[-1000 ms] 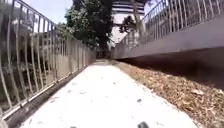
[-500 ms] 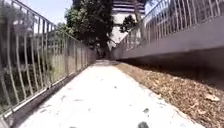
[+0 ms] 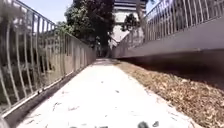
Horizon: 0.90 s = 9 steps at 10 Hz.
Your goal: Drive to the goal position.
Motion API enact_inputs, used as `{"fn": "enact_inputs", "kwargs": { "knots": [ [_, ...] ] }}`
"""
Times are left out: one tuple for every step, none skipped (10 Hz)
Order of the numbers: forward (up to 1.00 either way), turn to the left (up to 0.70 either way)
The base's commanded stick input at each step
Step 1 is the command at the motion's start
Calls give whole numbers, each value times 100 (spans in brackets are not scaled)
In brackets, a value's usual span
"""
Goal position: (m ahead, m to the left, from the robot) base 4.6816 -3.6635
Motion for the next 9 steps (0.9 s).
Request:
{"fn": "enact_inputs", "kwargs": {
  "knots": [
    [50, 0],
    [50, 0],
    [50, 0],
    [50, 0],
    [50, 0],
    [50, 0],
    [50, 0],
    [50, 0],
    [50, 0]
  ]
}}
